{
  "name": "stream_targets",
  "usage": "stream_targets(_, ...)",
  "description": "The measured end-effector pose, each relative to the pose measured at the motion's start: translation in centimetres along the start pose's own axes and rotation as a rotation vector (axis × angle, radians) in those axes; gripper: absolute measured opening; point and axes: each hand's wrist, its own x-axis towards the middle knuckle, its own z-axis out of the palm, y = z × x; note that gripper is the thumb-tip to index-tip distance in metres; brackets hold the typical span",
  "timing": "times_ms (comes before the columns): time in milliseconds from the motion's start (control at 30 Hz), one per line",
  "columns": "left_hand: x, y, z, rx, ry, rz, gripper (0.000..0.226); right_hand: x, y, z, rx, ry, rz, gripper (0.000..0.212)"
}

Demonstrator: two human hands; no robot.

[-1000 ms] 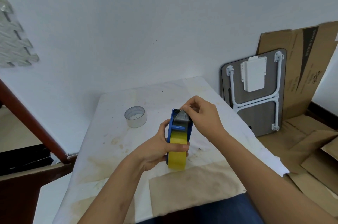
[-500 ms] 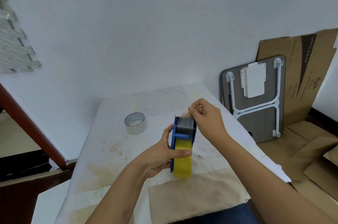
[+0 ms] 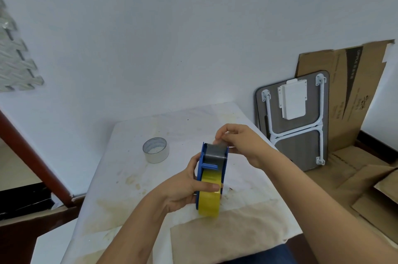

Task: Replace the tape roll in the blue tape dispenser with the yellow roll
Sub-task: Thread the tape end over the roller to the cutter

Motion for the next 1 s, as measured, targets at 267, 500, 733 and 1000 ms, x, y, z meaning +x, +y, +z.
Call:
stream_targets(267, -0.1, 0.0, 0.0, -0.034, -0.017, 0.013, 0.091, 0.2, -0.5, -0.3, -0.046, -0.038, 0.047, 0.03)
stream_targets(500, -0.5, -0.3, -0.3, -0.052, -0.008, 0.012, 0.088, -0.3, -1.4, -0.7, -0.199, -0.023, -0.002, 0.037)
stream_targets(733, -0.6, -0.2, -0.3, 0.015, 0.02, 0.022, 0.095, -0.2, -2.3, 0.1, -0.41, -0.101, -0.046, 0.033)
stream_targets(1000, -1.0, -0.4, -0.8, 0.042, 0.005, 0.051, 0.093, -0.2, -2.4, 0.2, -0.41, -0.065, -0.172, 0.012)
